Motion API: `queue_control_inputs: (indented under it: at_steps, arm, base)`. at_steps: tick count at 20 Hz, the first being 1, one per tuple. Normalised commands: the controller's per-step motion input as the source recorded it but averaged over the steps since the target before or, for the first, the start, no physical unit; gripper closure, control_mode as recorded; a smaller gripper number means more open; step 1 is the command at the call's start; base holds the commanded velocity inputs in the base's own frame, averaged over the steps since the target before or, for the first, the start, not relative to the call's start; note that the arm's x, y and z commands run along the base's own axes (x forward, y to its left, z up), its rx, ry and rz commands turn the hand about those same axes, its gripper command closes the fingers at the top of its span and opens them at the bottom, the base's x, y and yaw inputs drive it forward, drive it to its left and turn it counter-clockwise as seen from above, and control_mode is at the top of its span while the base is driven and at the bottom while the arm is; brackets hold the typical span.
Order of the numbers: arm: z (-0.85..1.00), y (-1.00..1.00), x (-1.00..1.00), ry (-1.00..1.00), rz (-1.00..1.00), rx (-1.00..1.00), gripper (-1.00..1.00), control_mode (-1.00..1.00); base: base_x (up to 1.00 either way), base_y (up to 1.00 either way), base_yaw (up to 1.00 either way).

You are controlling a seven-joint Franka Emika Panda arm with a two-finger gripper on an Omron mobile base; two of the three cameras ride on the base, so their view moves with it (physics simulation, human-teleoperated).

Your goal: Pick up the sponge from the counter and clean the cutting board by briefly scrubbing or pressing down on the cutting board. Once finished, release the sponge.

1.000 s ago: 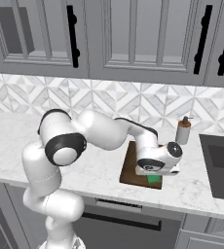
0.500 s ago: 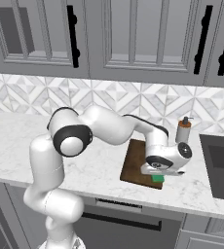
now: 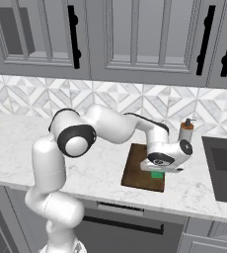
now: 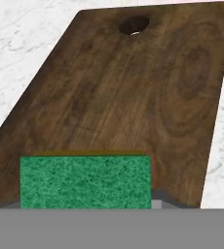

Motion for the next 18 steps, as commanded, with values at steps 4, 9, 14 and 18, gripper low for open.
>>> queue_control_inputs:
  at_steps: [4, 9, 14, 18]
  arm:
    - [0.00, 0.37, 0.55, 0.00, 0.00, 0.00, 1.00, -1.00]
    - [-0.03, 0.00, 0.73, 0.00, 0.03, 0.00, 1.00, -1.00]
    - [-0.13, -0.17, 0.66, -0.01, 0.05, 0.00, 1.00, -1.00]
    - [-0.22, -0.13, 0.37, -0.07, 0.06, 0.00, 1.00, -1.00]
  base:
    - [0.00, 0.00, 0.00]
    - [0.00, 0.00, 0.00]
    - [0.00, 0.00, 0.00]
    - [0.00, 0.00, 0.00]
